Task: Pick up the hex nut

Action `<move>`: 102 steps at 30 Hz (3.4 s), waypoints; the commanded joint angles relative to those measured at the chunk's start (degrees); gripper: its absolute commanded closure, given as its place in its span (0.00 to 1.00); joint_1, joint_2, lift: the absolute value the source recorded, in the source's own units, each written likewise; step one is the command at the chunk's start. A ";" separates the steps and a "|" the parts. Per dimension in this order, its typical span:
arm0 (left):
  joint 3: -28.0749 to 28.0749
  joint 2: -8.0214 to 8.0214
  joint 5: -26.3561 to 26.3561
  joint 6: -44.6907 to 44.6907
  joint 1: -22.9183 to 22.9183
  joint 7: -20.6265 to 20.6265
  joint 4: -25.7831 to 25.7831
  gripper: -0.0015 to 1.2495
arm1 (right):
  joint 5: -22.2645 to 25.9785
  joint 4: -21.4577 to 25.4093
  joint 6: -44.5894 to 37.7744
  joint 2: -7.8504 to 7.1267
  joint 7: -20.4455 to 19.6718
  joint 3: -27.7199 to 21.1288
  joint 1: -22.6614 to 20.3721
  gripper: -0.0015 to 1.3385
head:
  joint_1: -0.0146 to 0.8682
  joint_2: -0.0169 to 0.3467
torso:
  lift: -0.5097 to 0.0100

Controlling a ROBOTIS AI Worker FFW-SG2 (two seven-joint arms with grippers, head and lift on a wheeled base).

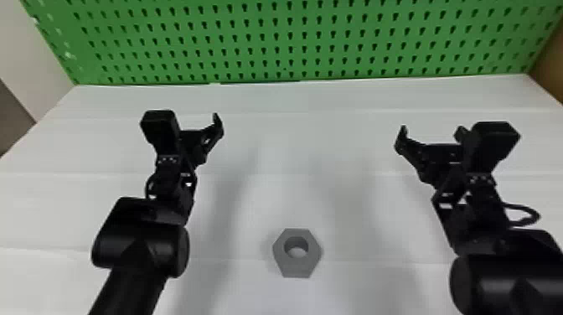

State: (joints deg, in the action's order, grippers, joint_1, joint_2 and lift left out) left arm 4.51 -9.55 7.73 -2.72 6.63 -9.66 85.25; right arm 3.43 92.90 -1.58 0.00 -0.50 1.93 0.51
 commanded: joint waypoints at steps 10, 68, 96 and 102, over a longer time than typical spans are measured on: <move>-0.11 -0.03 0.09 0.00 -0.04 0.00 0.00 0.07 | 0.00 0.00 0.00 0.05 -0.02 -0.09 0.02 0.08 | 0.91 0.46 | 0.82; -1.08 -0.03 -0.26 0.26 -0.13 0.00 0.09 0.07 | -2.81 27.25 -68.47 -2.46 5.69 7.21 12.85 0.09 | 0.91 0.46 | 0.82; -0.99 -0.03 -1.14 0.26 0.40 0.00 0.09 0.07 | 8.79 17.40 -88.50 -3.96 6.57 16.79 27.18 0.12 | 0.91 0.46 | 0.82; -1.08 -0.03 -1.32 0.35 0.49 0.00 0.09 0.07 | 11.25 13.36 -88.50 -3.60 6.57 18.46 28.58 0.12 | 0.91 0.46 | 0.82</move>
State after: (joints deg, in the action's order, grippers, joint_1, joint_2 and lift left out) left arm 3.50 -9.58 6.55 -2.46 7.01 -9.66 85.34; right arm 12.95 109.04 -89.82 -3.76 6.07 19.12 28.03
